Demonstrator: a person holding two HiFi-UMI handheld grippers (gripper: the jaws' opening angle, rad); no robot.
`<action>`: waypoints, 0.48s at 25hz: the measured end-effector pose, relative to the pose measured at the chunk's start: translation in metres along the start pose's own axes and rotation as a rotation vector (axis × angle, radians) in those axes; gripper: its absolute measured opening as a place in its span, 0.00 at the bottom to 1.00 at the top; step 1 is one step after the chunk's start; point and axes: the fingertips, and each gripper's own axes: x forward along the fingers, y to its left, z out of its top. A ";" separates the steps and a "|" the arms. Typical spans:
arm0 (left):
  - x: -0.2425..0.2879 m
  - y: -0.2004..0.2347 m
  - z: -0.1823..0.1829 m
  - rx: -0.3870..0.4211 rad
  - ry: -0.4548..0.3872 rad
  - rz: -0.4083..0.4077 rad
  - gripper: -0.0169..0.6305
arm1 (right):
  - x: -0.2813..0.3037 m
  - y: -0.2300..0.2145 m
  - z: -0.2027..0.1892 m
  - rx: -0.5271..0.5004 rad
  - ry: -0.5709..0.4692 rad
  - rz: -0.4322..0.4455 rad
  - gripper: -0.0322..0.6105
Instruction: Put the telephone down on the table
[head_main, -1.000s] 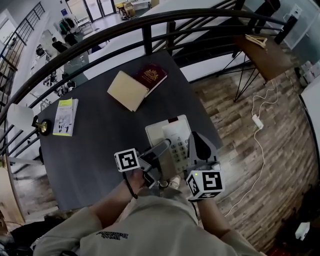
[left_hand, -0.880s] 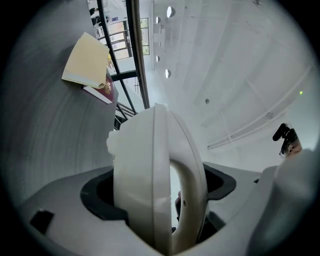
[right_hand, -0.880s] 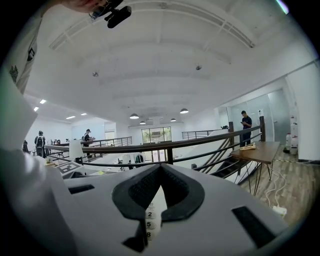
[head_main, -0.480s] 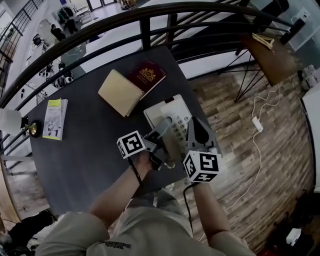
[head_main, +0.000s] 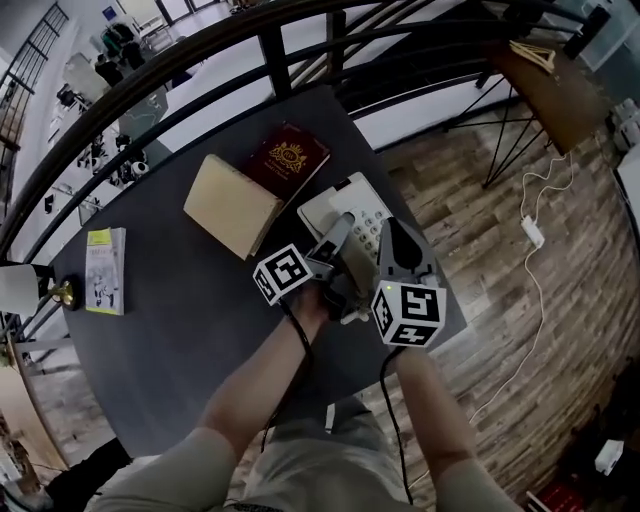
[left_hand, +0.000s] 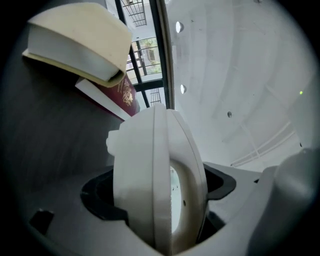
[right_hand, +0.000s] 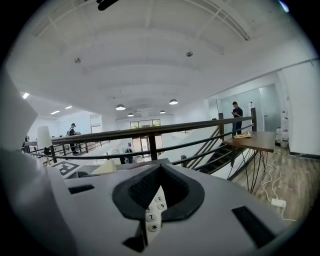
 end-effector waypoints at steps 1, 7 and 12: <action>0.006 0.007 0.001 -0.008 -0.006 0.004 0.71 | 0.006 -0.003 -0.004 0.003 0.006 -0.005 0.05; 0.029 0.038 0.011 -0.061 -0.073 0.052 0.71 | 0.025 -0.022 -0.028 0.054 0.035 -0.047 0.05; 0.030 0.052 0.017 -0.005 -0.115 0.101 0.71 | 0.038 -0.017 -0.046 0.047 0.085 -0.012 0.05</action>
